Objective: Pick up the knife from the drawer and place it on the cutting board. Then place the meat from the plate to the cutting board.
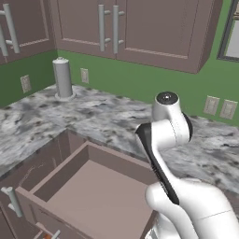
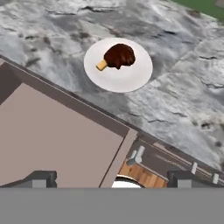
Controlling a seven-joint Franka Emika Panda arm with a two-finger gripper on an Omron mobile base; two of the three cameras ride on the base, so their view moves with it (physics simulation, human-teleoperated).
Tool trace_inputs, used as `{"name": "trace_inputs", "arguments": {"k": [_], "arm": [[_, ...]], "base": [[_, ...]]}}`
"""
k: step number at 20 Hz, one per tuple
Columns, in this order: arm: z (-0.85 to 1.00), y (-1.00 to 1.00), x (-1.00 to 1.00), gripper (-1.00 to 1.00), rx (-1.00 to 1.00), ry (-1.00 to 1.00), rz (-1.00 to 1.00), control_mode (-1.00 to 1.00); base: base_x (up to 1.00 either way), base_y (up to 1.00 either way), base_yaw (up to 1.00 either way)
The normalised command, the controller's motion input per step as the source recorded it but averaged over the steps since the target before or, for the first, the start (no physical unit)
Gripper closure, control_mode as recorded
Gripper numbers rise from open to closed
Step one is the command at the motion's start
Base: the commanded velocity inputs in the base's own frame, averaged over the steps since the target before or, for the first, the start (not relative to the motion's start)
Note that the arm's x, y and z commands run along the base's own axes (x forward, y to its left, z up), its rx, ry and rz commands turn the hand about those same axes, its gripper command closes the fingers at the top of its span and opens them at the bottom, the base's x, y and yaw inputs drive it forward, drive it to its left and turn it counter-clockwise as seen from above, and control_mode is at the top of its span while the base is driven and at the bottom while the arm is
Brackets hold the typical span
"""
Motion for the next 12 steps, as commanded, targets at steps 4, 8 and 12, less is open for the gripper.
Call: {"name": "trace_inputs", "arguments": {"k": [4,8,12], "arm": [[-0.22,0.00,0.60,-1.00,0.00,0.15,-0.36,-1.00],[-0.16,-0.02,0.56,-1.00,0.01,0.17,-0.30,-1.00],[-0.19,-0.11,0.50,-1.00,0.02,0.16,-0.23,-1.00]], "base": [[0.00,0.00,0.00],[0.00,0.00,0.00],[0.00,0.00,0.00]]}}
